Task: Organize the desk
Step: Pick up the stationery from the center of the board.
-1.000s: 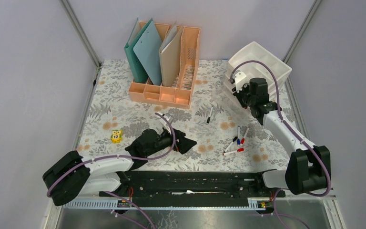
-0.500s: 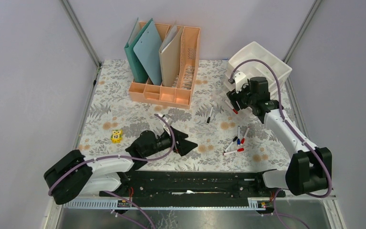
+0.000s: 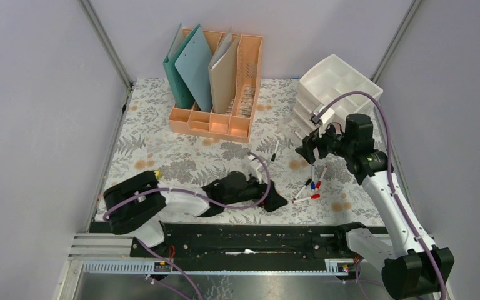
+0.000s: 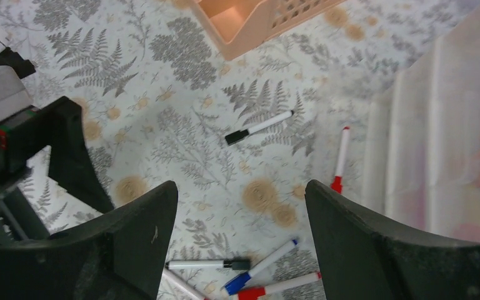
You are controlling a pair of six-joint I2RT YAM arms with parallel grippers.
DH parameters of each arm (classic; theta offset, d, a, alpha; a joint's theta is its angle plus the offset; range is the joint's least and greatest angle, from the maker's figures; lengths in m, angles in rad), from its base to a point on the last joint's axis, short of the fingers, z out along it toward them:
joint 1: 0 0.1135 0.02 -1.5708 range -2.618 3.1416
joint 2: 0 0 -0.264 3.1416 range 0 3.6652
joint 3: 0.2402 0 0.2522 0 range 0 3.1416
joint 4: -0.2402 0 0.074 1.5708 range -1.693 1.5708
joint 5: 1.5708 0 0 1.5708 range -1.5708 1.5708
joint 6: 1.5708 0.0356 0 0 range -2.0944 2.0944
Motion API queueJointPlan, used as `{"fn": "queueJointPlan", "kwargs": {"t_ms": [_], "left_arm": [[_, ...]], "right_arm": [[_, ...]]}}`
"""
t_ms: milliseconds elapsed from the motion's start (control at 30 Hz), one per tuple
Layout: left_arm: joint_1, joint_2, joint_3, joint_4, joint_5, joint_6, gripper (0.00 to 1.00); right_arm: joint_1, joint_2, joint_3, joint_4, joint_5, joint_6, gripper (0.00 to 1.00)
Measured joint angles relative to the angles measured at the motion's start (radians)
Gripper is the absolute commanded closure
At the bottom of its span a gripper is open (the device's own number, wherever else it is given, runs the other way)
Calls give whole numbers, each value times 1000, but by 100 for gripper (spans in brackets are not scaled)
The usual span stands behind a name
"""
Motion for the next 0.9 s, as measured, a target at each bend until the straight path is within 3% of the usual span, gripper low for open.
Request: {"fn": "queueJointPlan", "kwargs": {"t_ms": [200,400,900], "left_arm": [[-76,160,271,-206,-203,46,31],[-100,303,433,-370,-307,89,45],[-133,491,679,-528,-334,213,62]], "right_arm": [[-61,13,-29,-27,-57,52,19],[-83,10,-30,-25,-5,87,18],[-129,-36,-35,-6,61,123,18]]}}
